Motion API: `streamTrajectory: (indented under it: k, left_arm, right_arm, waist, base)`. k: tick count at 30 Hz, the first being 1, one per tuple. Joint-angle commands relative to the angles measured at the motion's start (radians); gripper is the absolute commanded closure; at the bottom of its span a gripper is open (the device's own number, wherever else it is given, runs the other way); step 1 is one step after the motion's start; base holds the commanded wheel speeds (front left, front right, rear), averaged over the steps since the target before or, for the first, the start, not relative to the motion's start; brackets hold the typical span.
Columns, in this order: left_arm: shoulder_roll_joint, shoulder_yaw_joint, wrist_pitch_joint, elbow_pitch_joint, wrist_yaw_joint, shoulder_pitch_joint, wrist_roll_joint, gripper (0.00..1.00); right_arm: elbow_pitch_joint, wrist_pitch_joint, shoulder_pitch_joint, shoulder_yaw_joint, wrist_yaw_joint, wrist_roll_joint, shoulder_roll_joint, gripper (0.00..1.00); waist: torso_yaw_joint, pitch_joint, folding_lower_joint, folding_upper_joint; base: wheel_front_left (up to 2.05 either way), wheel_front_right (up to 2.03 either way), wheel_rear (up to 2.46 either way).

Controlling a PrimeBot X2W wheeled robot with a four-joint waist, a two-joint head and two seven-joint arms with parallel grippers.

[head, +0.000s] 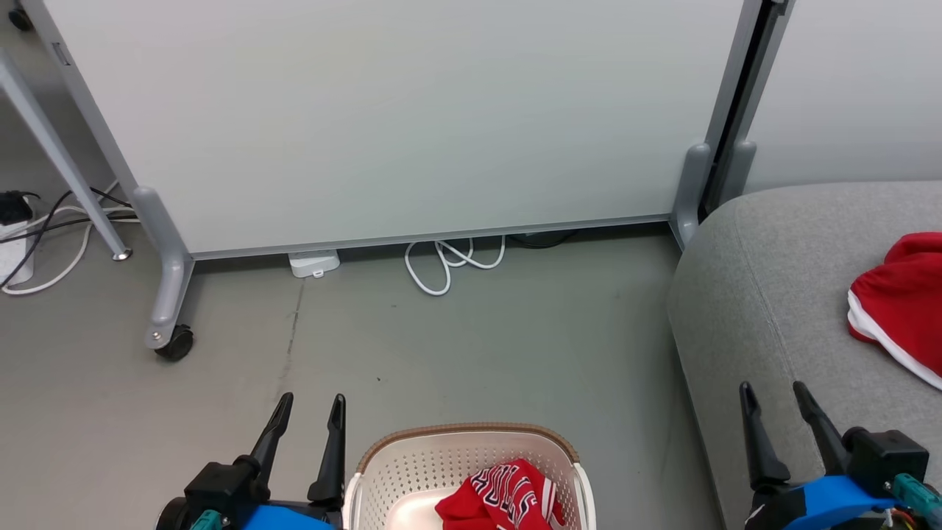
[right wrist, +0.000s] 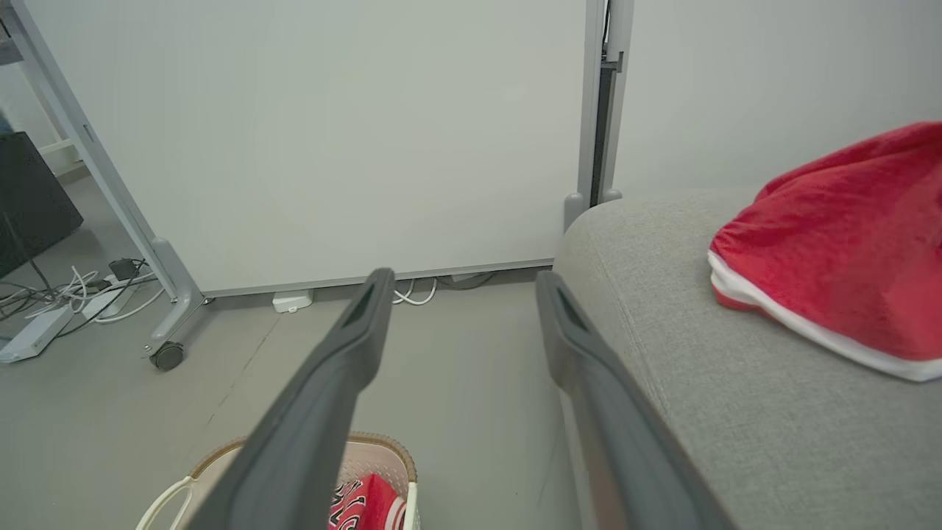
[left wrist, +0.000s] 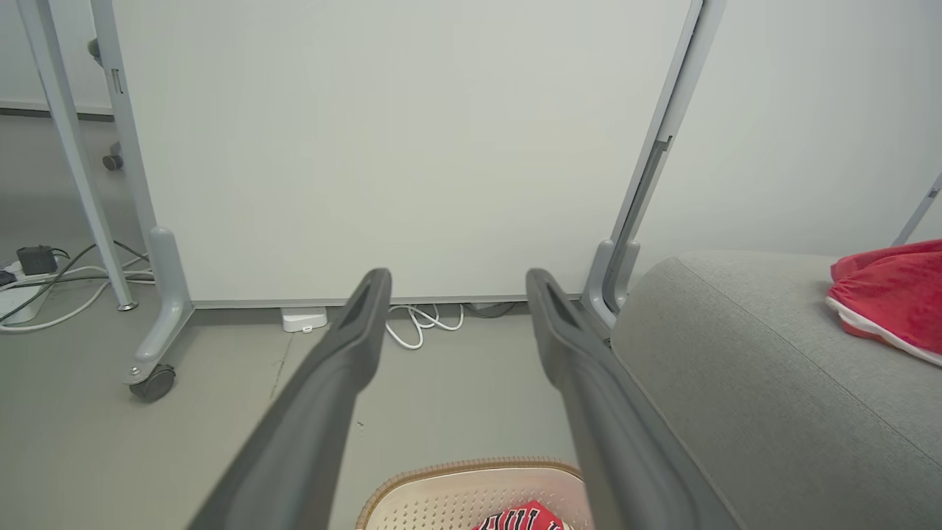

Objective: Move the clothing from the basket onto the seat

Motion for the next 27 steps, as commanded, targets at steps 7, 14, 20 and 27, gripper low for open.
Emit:
streamTrajectory:
  k: [7, 14, 20, 27]
  left_arm:
    - [0.004, 0.021, -0.003, 0.015, -0.001, 0.011, 0.006, 0.0]
    - [0.011, 0.023, -0.003, 0.025, -0.001, 0.013, 0.011, 0.0]
    - [0.016, 0.026, -0.003, 0.027, -0.001, 0.012, 0.011, 0.0]
    - [0.014, 0.02, -0.003, 0.026, -0.001, 0.014, 0.014, 0.0]
  right_arm:
    - [-0.02, -0.013, 0.042, 0.032, 0.001, 0.05, 0.002, 0.0]
    - [-0.033, -0.011, 0.065, 0.041, 0.001, 0.06, 0.002, 0.0]
    - [-0.029, -0.014, 0.073, 0.046, 0.001, 0.065, 0.002, 0.0]
    - [-0.024, -0.016, 0.073, 0.048, 0.001, 0.073, 0.002, 0.0]
  waist:
    - [0.018, -0.018, 0.0002, -0.0001]
    - [0.028, -0.027, 0.0002, -0.0001]
    - [0.028, -0.029, 0.0002, -0.0001]
    - [0.023, -0.028, 0.0002, -0.0001]
  base:
    - [0.0, 0.0, 0.0]
    - [0.0, 0.0, 0.0]
    - [0.0, 0.0, 0.0]
    - [0.0, 0.0, 0.0]
